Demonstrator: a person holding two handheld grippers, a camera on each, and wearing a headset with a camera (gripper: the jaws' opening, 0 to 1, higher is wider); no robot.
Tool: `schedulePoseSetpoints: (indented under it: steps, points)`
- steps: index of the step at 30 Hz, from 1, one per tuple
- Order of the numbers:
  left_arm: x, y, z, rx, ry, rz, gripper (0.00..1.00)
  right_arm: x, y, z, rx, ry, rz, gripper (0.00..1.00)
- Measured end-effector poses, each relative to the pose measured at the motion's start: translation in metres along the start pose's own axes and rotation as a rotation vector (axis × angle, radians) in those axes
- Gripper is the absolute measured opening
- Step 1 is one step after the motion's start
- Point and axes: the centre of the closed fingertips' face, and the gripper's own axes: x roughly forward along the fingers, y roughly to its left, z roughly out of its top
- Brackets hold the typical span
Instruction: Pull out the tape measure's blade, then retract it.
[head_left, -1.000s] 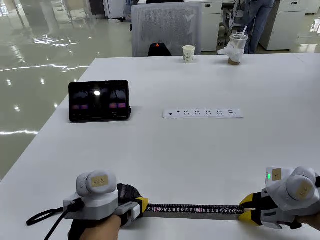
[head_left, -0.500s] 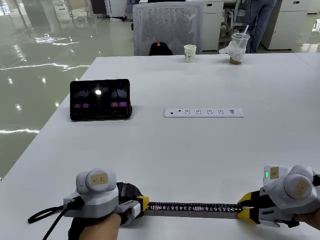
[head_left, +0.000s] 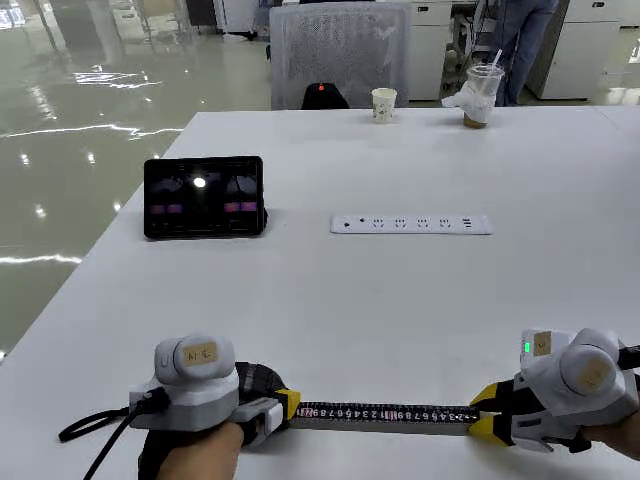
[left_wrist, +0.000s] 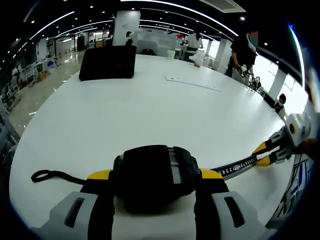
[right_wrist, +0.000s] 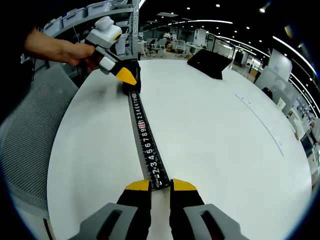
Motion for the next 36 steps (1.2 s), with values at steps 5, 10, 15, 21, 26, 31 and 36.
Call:
schedulePoseSetpoints:
  steps: [5, 10, 15, 21, 26, 31, 36]
  points:
    - [0.0, 0.0, 0.0, 0.0, -0.001, -0.001, 0.6, 0.002, 0.001, 0.002, 0.0, -0.002, 0.003, 0.1]
    - [0.0, 0.0, 0.0, -0.001, 0.0, -0.002, 0.6, 0.005, 0.002, 0.005, -0.002, -0.003, 0.005, 0.1]
    - [0.0, 0.0, 0.0, -0.002, 0.0, -0.005, 0.6, 0.007, 0.002, 0.007, -0.003, -0.003, 0.005, 0.1]
    - [0.0, 0.0, 0.0, -0.001, 0.003, -0.007, 0.6, 0.008, 0.004, 0.011, -0.003, -0.006, 0.006, 0.1]
    - [0.0, 0.0, 0.0, -0.001, 0.003, -0.009, 0.6, 0.011, 0.004, 0.013, -0.002, -0.009, 0.006, 0.1]
    - [-0.001, -0.001, 0.0, -0.003, 0.005, -0.01, 0.6, 0.012, 0.005, 0.016, -0.007, -0.011, 0.007, 0.1]
    - [-0.001, -0.001, 0.0, -0.001, 0.006, -0.01, 0.6, 0.015, 0.005, 0.018, -0.006, -0.015, 0.007, 0.1]
